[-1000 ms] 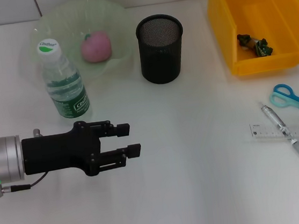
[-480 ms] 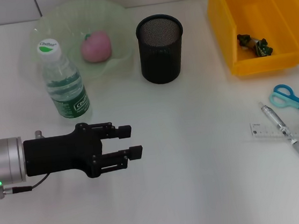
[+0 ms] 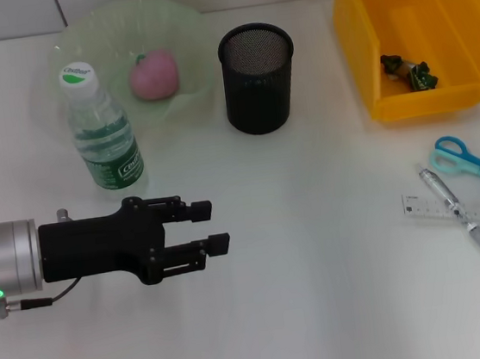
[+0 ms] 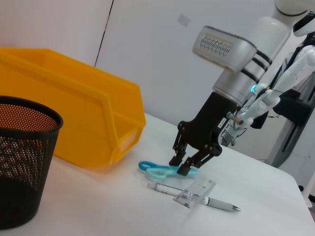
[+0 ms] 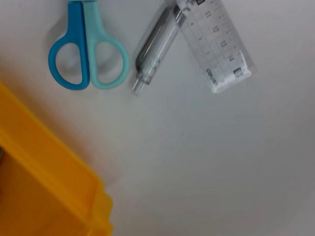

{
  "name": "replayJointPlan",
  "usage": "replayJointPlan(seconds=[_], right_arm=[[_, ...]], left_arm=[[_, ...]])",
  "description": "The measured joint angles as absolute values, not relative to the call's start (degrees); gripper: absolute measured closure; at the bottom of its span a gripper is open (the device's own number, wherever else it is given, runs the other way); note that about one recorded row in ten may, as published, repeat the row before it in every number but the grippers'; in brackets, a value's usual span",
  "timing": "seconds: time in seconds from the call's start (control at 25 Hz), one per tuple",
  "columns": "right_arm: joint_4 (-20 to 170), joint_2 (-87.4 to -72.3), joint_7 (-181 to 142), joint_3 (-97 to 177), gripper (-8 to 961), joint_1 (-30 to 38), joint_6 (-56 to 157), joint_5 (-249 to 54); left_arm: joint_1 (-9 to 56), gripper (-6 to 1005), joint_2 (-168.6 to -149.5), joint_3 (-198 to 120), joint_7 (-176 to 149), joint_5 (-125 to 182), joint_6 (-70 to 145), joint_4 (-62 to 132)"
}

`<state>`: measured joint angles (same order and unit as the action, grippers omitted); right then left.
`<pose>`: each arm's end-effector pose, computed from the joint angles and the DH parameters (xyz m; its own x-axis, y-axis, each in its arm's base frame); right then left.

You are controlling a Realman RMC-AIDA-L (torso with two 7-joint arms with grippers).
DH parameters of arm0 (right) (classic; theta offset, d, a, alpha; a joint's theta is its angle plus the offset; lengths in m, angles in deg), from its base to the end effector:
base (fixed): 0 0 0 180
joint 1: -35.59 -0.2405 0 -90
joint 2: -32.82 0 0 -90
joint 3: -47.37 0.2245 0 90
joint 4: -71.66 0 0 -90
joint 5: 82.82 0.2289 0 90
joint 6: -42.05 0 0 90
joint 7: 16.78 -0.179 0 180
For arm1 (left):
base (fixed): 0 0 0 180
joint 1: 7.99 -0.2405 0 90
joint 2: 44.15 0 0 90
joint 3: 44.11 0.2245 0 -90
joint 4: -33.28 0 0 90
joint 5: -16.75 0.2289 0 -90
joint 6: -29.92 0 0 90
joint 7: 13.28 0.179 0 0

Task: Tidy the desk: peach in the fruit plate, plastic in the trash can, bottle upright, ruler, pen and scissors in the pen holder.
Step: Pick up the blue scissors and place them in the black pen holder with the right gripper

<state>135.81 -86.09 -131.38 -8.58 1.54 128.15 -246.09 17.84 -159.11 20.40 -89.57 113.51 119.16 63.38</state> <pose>0.2834 0.3686 0.0392 0.7337 -0.5868 0.3426 -0.4059 -0.7828 -0.4717 -0.2384 0.2984 -0.0504 0.7887 0.3919 0.4736 0.4218 -0.9055 0.0468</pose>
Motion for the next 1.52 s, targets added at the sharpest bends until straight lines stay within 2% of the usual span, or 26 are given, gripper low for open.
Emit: replayJointPlan(seconds=[0.28, 0.6, 0.84, 0.92, 1.0, 1.12, 1.32, 1.52], right_arm=[[143.4, -85.90, -130.3, -6.7, 751, 4.3, 132.5, -239.3], [147.3, -85.49, -127.1, 4.4, 726, 5.1, 136.2, -214.2], [128.7, -86.03, -116.7, 5.3, 704, 2.1, 121.8, -189.1], [112.8, -86.14, -105.2, 4.9, 697, -2.5, 114.8, -179.1], [108.2, -86.14, -101.0, 4.9, 689, -4.0, 113.0, -176.6], [92.1, -86.49, -89.0, 4.8, 678, -10.8, 104.8, -172.4], [86.4, -87.01, -85.2, 4.7, 660, -14.1, 98.6, -172.1], [85.9, -87.06, -84.6, 4.6, 642, -14.1, 98.5, -172.0]], left_arm=[[17.8, 423, -159.11, 20.2, -89.5, 113.5, 119.2, 63.5], [17.8, 423, -159.11, 20.1, -89.3, 113.5, 119.2, 63.3], [17.8, 423, -159.10, 20.0, -89.1, 113.5, 119.1, 63.3], [17.8, 423, -159.11, 20.0, -89.1, 113.4, 119.1, 63.2], [17.8, 423, -159.12, 19.9, -89.2, 113.4, 119.1, 63.2], [18.0, 423, -159.53, 19.7, -89.2, 113.2, 119.1, 63.5], [18.0, 422, -159.77, 19.1, -89.1, 113.4, 119.1, 63.6], [17.8, 422, -159.75, 18.1, -89.1, 113.3, 119.1, 63.7]])
